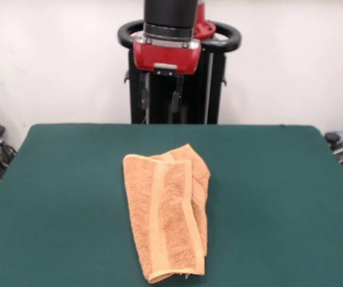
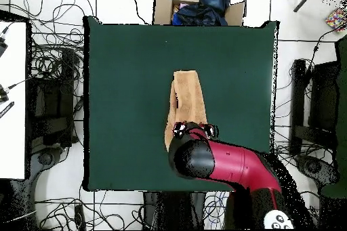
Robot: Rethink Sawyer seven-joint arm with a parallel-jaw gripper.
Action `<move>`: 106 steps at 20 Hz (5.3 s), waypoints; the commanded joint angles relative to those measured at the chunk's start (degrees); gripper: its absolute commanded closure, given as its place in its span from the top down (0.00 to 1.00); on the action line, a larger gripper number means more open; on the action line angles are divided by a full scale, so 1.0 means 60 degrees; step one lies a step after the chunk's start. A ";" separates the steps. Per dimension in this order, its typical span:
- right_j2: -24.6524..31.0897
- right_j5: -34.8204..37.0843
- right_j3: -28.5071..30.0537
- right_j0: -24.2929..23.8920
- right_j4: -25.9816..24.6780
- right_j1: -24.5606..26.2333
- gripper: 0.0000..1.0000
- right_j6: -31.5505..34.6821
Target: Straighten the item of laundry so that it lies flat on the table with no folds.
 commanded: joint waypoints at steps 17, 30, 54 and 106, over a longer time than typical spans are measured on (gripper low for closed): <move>-0.0321 -0.2076 -0.1474 0.0409 0.1129 0.3574 1.00 0.2438; -0.0546 -0.3655 -0.2685 0.0979 0.1849 0.5589 1.00 0.2107; -0.0086 -0.3457 -0.3167 0.0542 0.1560 0.5843 0.00 0.1529; 0.3050 0.4194 -0.3456 -0.4611 -0.1134 0.2248 0.00 -0.1835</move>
